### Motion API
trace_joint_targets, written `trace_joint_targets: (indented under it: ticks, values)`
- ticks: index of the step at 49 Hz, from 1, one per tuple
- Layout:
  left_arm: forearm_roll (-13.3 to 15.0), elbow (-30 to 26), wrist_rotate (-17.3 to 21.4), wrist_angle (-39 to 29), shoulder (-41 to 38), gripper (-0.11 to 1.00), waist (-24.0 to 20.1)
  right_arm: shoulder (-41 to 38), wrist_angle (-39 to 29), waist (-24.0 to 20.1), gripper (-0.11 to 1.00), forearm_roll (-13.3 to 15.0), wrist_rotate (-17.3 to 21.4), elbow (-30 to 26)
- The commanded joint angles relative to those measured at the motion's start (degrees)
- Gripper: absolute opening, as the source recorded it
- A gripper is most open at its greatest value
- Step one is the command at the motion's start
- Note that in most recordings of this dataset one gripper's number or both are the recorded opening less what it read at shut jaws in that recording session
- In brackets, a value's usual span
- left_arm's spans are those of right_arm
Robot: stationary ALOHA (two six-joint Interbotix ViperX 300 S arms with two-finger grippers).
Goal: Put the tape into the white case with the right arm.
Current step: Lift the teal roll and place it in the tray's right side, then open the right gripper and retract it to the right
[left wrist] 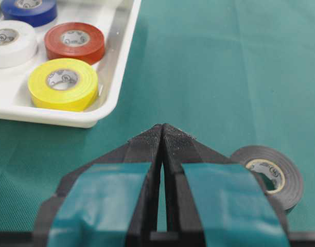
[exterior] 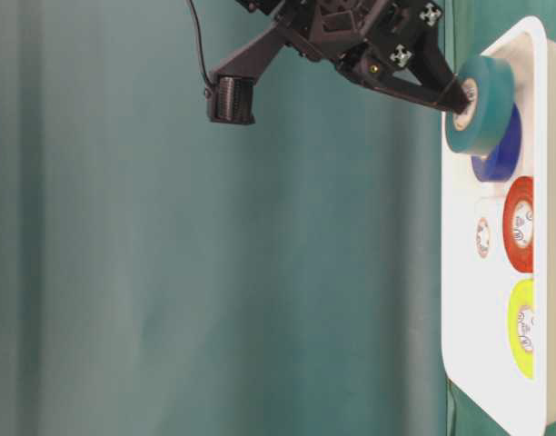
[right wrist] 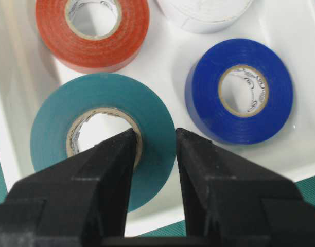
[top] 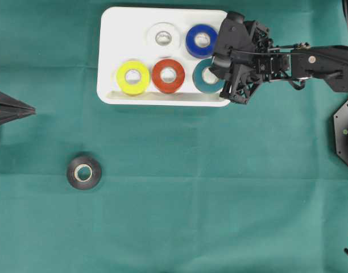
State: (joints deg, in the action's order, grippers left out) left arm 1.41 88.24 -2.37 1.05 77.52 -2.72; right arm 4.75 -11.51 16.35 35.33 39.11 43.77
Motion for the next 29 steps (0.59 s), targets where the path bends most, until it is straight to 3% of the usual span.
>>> trace_joint_targets:
  ticks: [1, 15, 17, 22, 29]
  values:
    - [0.1, -0.6, 0.0, 0.3, -0.4, 0.00, -0.1, 0.3, 0.6, 0.1, -0.01, 0.3, 0.1, -0.7]
    - [0.1, -0.6, 0.0, 0.3, -0.4, 0.00, 0.0, 0.2, 0.7, 0.1, 0.00, 0.3, 0.5, -0.3]
    - [0.1, -0.6, 0.0, 0.3, -0.4, 0.00, -0.1, 0.2, 0.8, 0.1, 0.04, 0.3, 0.5, -0.1]
    - [0.1, -0.6, 0.0, 0.3, -0.4, 0.00, -0.1, 0.2, 0.9, 0.0, 0.25, 0.3, 0.5, 0.7]
    - [0.1, -0.6, 0.0, 0.3, -0.4, 0.00, -0.1, 0.3, 0.9, 0.0, 0.68, 0.3, 0.5, 1.5]
